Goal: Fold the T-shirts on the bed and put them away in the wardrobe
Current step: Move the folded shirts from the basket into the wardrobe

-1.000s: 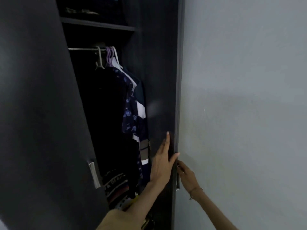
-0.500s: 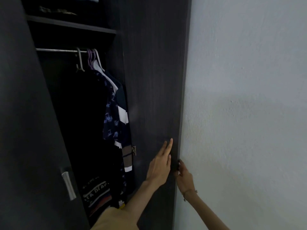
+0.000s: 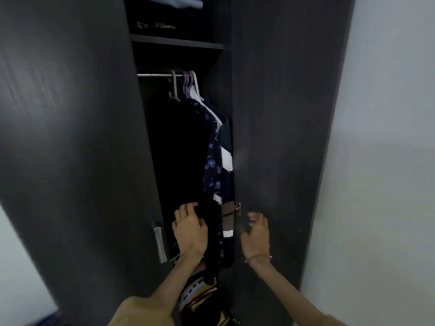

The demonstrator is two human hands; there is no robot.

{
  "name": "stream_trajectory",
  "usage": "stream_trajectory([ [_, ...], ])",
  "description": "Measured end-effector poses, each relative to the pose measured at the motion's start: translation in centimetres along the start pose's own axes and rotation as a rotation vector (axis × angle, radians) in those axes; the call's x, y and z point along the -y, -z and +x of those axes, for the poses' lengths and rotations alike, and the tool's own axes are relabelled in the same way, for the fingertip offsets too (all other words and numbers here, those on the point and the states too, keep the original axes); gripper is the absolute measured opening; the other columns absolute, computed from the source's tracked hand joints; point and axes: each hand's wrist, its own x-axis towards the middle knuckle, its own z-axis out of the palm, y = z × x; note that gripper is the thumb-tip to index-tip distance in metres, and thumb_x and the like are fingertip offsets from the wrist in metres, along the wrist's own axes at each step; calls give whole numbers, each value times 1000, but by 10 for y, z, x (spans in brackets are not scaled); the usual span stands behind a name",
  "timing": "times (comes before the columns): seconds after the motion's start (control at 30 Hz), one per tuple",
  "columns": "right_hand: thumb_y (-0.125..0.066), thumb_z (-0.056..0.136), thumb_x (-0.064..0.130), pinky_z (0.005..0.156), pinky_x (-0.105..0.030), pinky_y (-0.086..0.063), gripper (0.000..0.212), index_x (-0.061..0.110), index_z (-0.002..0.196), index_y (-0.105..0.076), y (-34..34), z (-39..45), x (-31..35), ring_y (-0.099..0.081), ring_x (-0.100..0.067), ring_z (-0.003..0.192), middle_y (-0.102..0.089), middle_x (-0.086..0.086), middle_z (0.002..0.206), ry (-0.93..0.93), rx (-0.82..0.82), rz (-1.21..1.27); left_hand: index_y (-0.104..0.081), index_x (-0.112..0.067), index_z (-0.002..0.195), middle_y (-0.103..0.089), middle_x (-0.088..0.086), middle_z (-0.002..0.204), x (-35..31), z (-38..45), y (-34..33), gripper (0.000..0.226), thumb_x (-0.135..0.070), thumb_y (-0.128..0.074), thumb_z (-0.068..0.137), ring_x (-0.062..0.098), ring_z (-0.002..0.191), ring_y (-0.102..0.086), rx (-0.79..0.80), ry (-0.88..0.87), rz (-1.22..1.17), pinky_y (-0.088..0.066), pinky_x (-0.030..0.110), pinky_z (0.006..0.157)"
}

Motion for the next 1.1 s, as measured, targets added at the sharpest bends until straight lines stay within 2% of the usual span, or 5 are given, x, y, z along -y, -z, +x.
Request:
stream_trajectory([
  [0.17,-49,91,-3,93,-16,-38,37,5,127,-46,-70,20,86,-50,-17,118,-50,-10,130,54,410,157,-37,-5,129,-39,17,133,71,6,23,43,-21,-52,92,33,124,-33,43,421,27,-38,45,97],
  [0.3,-51,92,1,106,-25,-32,63,9,147,-23,-120,27,155,-33,-20,136,-31,-10,149,75,618,217,-30,3,138,-37,20,140,118,12,19,50,-19,-47,96,36,128,-36,220,569,-323,-35,39,103],
  [0.53,-53,89,3,113,-30,-29,76,11,150,-8,-155,44,203,-34,-23,135,-29,-10,151,108,535,251,-24,-7,147,-37,8,146,132,29,21,51,-5,-41,99,25,134,-36,416,513,-633,-30,18,88],
  [0.73,-53,90,4,105,-25,-34,76,11,151,-7,-158,59,211,-36,-24,134,-30,-10,149,44,574,267,-43,-7,126,-53,9,115,140,39,11,29,-12,-47,98,24,105,-51,377,594,-720,-39,29,87],
  [1.1,-52,89,6,98,-26,-40,63,11,146,-26,-162,44,200,-46,-22,123,-45,-9,138,57,568,367,-54,-16,93,-63,11,104,167,39,11,12,-7,-46,95,26,102,-59,456,463,-640,-45,35,93],
])
